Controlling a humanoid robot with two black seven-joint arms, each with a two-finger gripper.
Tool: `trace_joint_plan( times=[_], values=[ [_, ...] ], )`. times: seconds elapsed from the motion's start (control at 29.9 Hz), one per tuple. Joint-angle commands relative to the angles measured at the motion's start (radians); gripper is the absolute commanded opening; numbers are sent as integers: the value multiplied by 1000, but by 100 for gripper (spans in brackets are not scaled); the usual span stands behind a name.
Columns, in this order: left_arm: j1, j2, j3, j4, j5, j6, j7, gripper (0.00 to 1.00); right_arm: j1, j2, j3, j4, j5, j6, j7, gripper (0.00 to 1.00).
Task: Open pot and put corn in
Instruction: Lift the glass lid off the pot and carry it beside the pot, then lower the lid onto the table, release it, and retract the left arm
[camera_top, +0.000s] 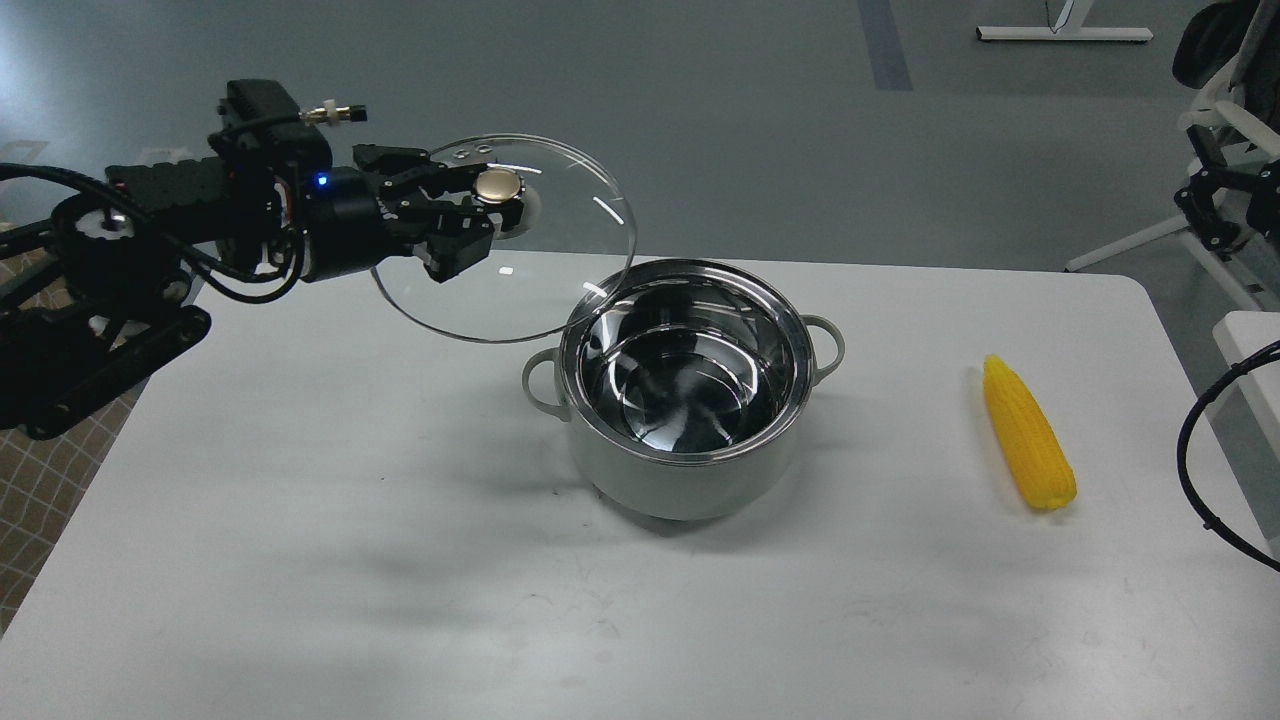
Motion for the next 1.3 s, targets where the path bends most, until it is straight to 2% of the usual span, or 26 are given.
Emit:
trace_joint_plan(
  times=[0.0,0.13,0.4,0.6,0.7,0.87,0.97,1.17,1.24,1.27],
  values=[
    [93,94,1,5,-23,36,0,32,-5,2,0,0,0,0,0,100],
    [204,147,1,23,-35,111,-2,32,-6,2,-3,1,0,0,0,100],
    [337,124,1,140,-84,200,-3,32,-8,5,-5,12,0,0,0,100],
    [350,25,4,269,-89,210,-11,33,-20,4,-5,17,0,0,0,100],
    [350,6,6,277,-93,208,-25,33,-31,2,-3,18,0,0,0,100],
    [350,-17,6,289,-98,210,-25,34,-35,1,-3,18,0,0,0,100],
    [353,-38,7,312,-113,211,-28,39,-37,4,-3,20,0,0,0,100],
    [391,-38,6,326,-115,230,-36,39,-40,5,-5,24,0,0,0,100],
    [391,-38,6,326,-116,239,-36,41,-41,5,-6,24,0,0,0,100],
    [390,-38,6,326,-121,240,-36,48,-41,5,-6,24,0,0,0,100]
  ],
)
